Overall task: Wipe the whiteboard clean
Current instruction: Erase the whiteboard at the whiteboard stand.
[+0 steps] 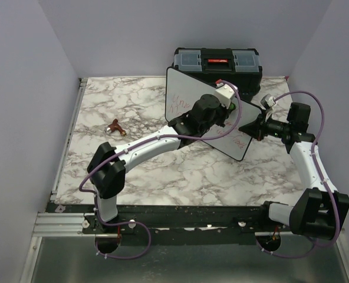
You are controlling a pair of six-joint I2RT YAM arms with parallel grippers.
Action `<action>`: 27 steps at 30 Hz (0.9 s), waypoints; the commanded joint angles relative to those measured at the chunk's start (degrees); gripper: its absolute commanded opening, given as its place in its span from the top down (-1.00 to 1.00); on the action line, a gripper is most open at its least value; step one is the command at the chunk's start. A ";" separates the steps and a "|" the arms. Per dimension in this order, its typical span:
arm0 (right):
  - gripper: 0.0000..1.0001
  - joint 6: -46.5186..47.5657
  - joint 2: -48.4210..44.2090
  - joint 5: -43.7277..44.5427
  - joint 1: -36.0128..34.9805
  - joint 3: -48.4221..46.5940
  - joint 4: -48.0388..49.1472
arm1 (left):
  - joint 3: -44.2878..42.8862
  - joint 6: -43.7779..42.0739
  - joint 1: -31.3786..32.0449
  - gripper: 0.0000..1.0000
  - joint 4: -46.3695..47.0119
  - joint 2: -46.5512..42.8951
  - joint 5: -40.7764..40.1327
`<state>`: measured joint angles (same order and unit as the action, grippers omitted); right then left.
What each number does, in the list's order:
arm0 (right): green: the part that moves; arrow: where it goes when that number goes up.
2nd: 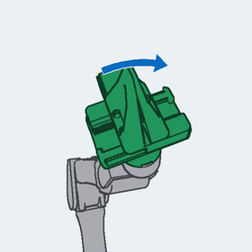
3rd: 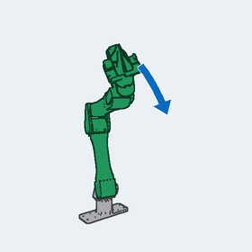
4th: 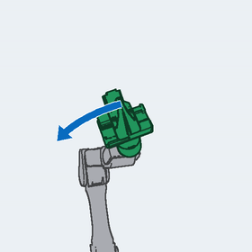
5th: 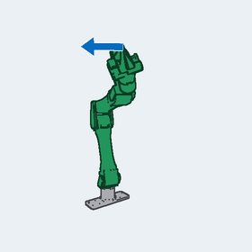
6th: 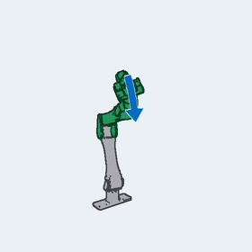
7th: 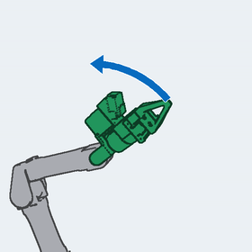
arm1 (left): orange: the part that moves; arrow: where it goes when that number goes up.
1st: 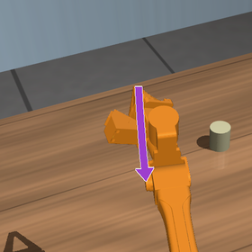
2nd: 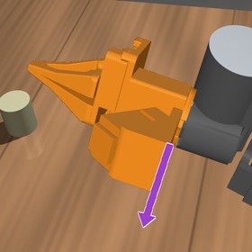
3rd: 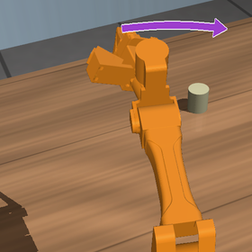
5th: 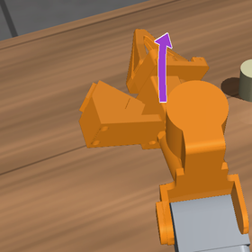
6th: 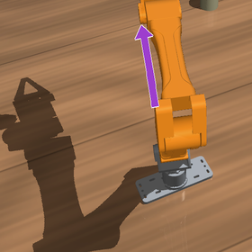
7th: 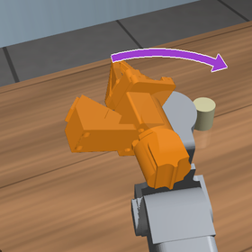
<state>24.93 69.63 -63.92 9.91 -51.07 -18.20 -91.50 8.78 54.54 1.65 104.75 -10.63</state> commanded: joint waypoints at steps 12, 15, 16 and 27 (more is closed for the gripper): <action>0.99 2.05 -1.01 -10.26 -3.40 0.36 -8.43 | -0.18 1.14 -1.72 1.00 13.55 -4.82 0.87; 0.99 2.05 -0.96 -10.26 -3.37 0.36 -8.45 | 0.11 3.40 -1.64 1.00 12.86 -3.86 3.58; 0.99 2.05 -0.98 -10.26 -3.39 0.35 -8.44 | 0.82 4.16 -1.55 1.00 13.12 -3.53 4.42; 0.99 2.05 -0.84 -10.26 -3.46 0.42 -8.44 | 7.50 5.54 0.07 1.00 11.93 -2.86 8.22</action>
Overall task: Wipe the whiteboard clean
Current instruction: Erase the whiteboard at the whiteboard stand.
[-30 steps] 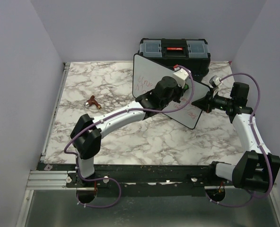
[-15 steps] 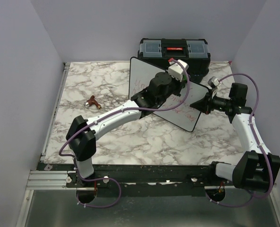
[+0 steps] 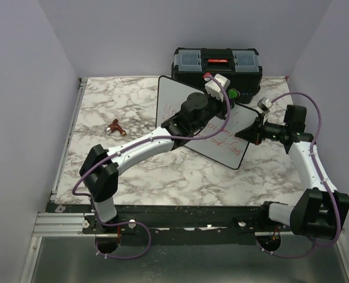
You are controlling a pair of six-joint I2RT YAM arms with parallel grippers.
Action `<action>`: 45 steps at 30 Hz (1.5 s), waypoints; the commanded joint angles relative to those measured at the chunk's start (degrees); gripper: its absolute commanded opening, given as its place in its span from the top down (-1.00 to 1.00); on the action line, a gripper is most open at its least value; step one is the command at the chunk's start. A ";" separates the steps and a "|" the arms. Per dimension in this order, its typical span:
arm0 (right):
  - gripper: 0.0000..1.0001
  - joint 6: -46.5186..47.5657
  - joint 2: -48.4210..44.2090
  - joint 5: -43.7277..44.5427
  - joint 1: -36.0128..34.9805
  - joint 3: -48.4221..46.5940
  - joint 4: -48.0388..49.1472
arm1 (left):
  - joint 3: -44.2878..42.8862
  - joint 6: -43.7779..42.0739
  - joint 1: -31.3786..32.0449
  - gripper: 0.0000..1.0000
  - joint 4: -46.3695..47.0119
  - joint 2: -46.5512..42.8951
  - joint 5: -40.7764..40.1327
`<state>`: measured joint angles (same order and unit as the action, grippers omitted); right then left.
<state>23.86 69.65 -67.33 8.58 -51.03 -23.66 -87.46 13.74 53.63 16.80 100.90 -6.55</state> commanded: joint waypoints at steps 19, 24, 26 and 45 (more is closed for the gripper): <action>0.99 3.02 -0.57 -6.96 -2.12 0.48 -2.84 | 5.29 -2.73 7.45 1.00 -12.76 3.85 -4.97; 0.99 3.08 -0.65 -7.00 -2.11 0.33 -2.80 | 9.51 -1.52 1.09 1.00 -12.11 1.14 -9.82; 0.99 3.04 -0.74 -6.94 -2.15 0.49 -2.80 | 10.72 -1.35 -1.91 1.00 -10.84 0.28 -11.76; 0.99 2.99 -0.31 -6.67 -2.15 0.48 -2.71 | 9.45 -0.62 -1.99 1.00 4.19 -0.23 -9.99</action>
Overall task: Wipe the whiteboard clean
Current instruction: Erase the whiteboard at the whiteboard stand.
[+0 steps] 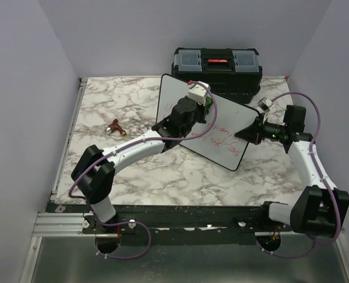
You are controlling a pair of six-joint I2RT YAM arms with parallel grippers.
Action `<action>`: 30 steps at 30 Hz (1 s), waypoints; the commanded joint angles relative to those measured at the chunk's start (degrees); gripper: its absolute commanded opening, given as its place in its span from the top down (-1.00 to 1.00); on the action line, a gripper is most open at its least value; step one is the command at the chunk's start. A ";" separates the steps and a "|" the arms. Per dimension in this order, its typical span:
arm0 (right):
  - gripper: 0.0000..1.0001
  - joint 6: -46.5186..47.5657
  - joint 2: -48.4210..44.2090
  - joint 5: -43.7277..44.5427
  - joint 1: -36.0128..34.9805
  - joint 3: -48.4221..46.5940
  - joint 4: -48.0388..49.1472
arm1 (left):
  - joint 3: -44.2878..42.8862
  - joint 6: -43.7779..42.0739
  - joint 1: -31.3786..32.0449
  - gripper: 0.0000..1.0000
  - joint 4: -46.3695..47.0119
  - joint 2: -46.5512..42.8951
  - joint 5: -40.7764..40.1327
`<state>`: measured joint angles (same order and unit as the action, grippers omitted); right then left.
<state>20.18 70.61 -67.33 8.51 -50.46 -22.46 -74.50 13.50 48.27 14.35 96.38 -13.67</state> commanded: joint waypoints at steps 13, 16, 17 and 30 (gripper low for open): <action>0.99 6.71 -1.37 -6.76 -2.15 -0.10 -4.00 | -14.34 3.55 15.22 1.00 4.77 11.32 -1.58; 0.99 6.70 -1.44 -6.76 -2.11 -0.08 -4.09 | -14.55 3.82 16.34 1.00 3.85 12.84 -3.07; 0.99 6.71 -1.53 -6.76 -2.16 -0.08 -4.09 | -13.80 3.97 16.41 1.00 3.91 13.02 -3.74; 0.99 6.79 -1.89 -7.03 -2.13 -0.19 -4.19 | -1.89 1.86 4.41 1.00 0.57 7.25 -8.23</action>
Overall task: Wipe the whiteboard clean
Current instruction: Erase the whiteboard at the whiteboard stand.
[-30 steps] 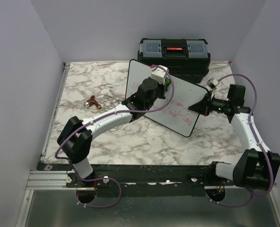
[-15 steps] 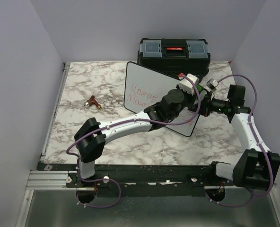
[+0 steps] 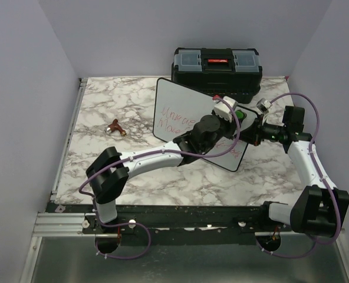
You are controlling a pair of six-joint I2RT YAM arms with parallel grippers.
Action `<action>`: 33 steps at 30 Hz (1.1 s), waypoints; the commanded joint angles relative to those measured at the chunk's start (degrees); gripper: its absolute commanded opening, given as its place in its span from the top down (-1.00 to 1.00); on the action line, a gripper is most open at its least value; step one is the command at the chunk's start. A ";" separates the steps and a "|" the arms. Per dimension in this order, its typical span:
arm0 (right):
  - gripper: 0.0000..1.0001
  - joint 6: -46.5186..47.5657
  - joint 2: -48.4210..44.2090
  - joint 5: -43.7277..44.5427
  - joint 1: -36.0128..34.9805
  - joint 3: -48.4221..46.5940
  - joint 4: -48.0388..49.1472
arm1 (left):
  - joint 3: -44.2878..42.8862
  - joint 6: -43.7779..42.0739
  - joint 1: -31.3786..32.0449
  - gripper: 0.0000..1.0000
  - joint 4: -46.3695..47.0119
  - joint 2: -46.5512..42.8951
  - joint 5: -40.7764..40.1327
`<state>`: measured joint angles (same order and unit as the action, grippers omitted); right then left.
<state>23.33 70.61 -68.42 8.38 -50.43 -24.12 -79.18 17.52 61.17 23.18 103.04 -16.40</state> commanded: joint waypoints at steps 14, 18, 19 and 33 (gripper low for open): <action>0.99 3.76 -1.97 -5.93 -2.02 -0.34 -2.69 | 4.43 -4.25 -23.07 1.00 -11.92 -2.73 -2.25; 0.99 3.90 -1.94 -5.93 -1.99 -0.28 -2.77 | 5.97 -3.41 -27.05 1.00 -11.28 -2.81 0.68; 0.99 3.91 -1.91 -5.86 -1.94 -0.28 -2.78 | 6.38 -3.08 -28.04 1.00 -11.16 -2.78 1.28; 0.99 3.82 -1.35 -5.67 -2.05 -0.19 -2.65 | 10.66 -4.42 -34.52 1.00 -6.70 -4.57 12.57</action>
<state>16.69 70.61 -67.48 8.45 -50.43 -24.49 -69.87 14.83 26.55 18.61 97.60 -10.76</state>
